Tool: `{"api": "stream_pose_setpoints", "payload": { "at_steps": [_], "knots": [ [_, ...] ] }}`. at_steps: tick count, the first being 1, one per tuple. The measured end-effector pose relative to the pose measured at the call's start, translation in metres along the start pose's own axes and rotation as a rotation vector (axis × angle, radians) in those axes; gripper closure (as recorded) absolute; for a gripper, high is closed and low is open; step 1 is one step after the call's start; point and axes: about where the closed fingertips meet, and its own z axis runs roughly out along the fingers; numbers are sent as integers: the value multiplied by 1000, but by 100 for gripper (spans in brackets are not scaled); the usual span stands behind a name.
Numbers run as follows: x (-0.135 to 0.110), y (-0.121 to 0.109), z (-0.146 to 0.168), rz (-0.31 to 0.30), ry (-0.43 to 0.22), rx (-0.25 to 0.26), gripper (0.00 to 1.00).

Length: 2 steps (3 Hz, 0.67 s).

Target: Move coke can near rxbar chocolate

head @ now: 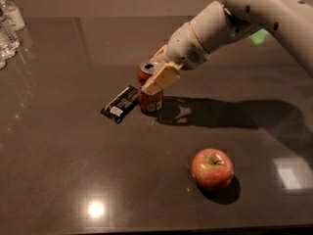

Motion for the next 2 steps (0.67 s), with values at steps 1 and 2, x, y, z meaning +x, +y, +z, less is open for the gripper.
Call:
{"api": "stream_pose_setpoints", "payload": {
  "at_steps": [1,2],
  "knots": [
    [3,-2,2,-1,5,12,37],
    [2,-1,4,-2,5,9,13]
  ]
}}
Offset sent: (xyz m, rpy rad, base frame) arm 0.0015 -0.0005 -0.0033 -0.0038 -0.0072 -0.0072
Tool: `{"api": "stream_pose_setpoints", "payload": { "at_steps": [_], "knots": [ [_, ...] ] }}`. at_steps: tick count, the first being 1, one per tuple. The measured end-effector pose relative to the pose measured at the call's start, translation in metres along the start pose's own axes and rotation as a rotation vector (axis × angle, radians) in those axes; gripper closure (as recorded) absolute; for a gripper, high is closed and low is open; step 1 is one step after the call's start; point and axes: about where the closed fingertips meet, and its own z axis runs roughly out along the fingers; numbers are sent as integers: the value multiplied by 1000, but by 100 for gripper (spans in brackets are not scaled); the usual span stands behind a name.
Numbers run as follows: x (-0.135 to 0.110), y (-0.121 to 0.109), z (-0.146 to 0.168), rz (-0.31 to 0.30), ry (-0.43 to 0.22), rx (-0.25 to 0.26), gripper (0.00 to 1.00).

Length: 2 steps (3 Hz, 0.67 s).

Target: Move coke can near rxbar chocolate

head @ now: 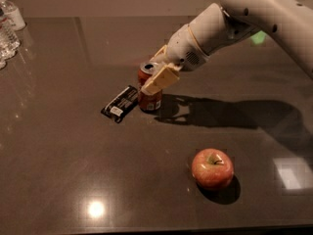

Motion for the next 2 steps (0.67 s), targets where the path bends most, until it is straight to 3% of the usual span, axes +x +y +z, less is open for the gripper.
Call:
{"api": "stream_pose_setpoints", "payload": {
  "at_steps": [1,2],
  "knots": [
    [-1,1,2,-1,0,-3,0],
    [-1,1,2,-2,0,-3,0]
  ]
}}
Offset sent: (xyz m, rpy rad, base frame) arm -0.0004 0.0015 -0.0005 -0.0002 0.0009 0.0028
